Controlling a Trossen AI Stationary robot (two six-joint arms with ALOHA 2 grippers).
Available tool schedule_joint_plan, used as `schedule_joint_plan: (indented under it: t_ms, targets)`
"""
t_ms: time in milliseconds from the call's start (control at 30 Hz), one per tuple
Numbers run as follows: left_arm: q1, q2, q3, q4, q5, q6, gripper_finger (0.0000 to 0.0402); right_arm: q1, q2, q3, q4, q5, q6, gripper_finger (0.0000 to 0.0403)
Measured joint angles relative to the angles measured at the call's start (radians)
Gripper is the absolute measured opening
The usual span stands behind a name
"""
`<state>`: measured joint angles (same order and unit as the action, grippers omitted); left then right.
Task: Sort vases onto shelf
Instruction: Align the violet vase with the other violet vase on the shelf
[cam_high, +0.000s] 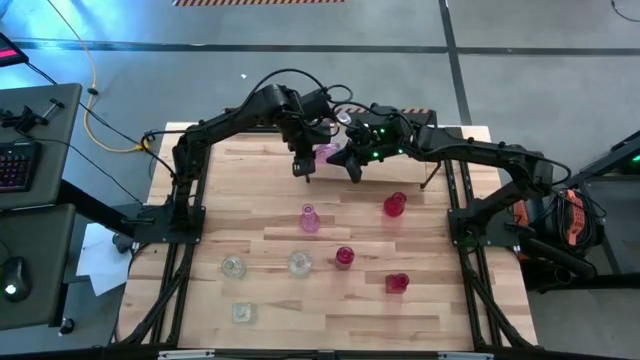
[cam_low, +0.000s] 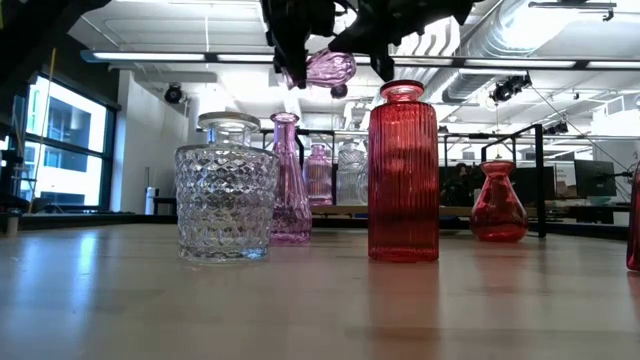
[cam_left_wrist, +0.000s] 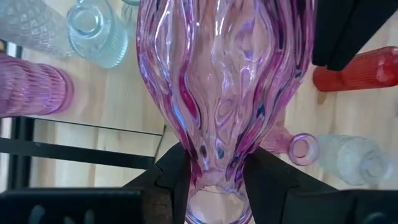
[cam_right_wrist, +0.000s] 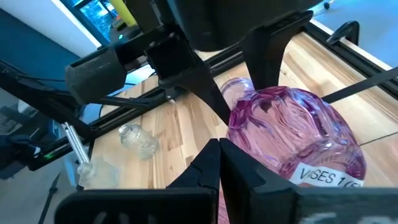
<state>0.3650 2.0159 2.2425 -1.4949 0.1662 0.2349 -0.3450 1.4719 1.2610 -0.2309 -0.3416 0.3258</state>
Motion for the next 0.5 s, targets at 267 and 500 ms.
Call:
schedule_joint_plan:
  t_ms: [267,500]
  targets:
    - [-0.003,0.002,0.0,0.007,-0.021,0.019,0.0111,0.0,0.0,0.0,-0.029,0.038,0.007,0.0]
    - [-0.022,0.051,0.0,0.004,-0.015,0.049,0.0111,-0.002,-0.03,-0.002,-0.077,0.056,0.032,0.0]
